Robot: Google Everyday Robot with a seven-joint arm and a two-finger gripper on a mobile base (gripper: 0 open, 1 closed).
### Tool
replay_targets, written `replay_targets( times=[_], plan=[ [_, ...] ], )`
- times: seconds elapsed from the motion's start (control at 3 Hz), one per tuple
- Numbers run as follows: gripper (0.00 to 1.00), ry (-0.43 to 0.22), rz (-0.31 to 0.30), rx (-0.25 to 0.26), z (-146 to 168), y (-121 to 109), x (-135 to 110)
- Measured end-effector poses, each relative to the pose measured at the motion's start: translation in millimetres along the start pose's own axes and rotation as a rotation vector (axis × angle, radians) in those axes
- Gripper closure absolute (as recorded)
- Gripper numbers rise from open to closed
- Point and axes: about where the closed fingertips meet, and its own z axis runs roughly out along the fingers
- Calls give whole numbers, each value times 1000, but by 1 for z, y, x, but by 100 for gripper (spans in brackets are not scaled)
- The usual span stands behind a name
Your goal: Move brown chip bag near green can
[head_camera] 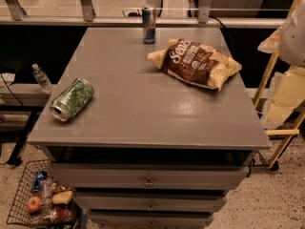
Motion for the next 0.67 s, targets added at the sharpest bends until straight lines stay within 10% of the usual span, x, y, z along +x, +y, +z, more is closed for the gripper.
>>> replay_targets(
  times=[0.67],
  plan=[
    [0,-66,25,14,15,-21,-15]
  ],
)
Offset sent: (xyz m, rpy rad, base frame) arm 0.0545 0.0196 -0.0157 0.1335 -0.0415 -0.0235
